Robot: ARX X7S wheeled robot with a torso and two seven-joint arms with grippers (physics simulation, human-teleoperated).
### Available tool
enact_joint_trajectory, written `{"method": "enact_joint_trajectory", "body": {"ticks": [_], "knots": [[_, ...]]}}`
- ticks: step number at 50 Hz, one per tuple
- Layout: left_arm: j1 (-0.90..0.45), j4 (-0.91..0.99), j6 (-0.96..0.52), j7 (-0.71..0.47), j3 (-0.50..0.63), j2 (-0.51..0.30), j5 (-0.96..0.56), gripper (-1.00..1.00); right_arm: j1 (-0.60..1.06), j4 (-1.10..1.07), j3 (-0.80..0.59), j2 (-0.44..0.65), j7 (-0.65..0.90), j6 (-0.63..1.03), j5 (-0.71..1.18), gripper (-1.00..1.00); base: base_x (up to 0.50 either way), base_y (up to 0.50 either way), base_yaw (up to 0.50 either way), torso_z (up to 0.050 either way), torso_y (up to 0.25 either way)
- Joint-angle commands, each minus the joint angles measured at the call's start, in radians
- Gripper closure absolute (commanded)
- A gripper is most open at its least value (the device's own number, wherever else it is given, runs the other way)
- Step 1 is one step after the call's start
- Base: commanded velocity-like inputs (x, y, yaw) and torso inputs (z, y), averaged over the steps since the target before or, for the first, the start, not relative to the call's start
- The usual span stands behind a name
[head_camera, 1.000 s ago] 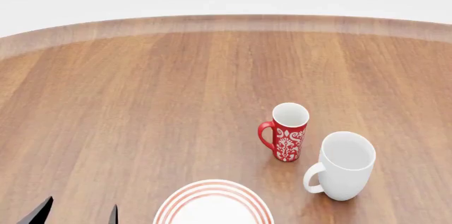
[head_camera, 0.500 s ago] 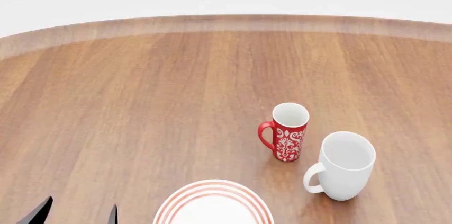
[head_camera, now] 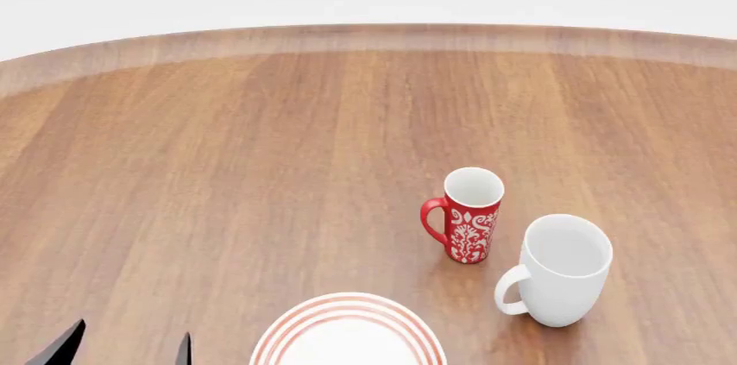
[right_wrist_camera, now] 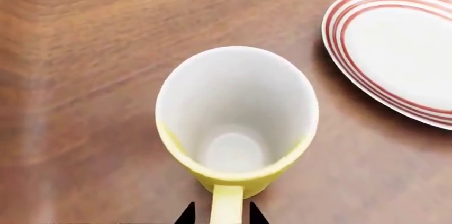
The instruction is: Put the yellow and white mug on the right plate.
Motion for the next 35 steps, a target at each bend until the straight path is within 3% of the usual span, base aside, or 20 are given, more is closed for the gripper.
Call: {"method": "enact_joint_trajectory", "body": {"ticks": [1, 16, 35], "knots": [[0.000, 0.004, 0.001, -0.004, 0.002, -0.003, -0.005, -1.00, -0.005, -0.006, -0.020, 0.005, -0.010, -0.011, -0.002, 1.00, 0.00, 0.00, 0.00, 0.000, 0.000], [0.000, 0.005, 0.000, -0.006, 0.007, -0.007, -0.009, -1.00, -0.016, -0.061, 0.032, 0.033, 0.008, 0.006, 0.028, 1.00, 0.00, 0.00, 0.00, 0.000, 0.000], [-0.003, 0.000, 0.003, -0.011, 0.014, -0.011, -0.011, -1.00, -0.080, -0.141, 0.242, 0.108, 0.050, 0.050, 0.147, 1.00, 0.00, 0.00, 0.00, 0.000, 0.000]]}}
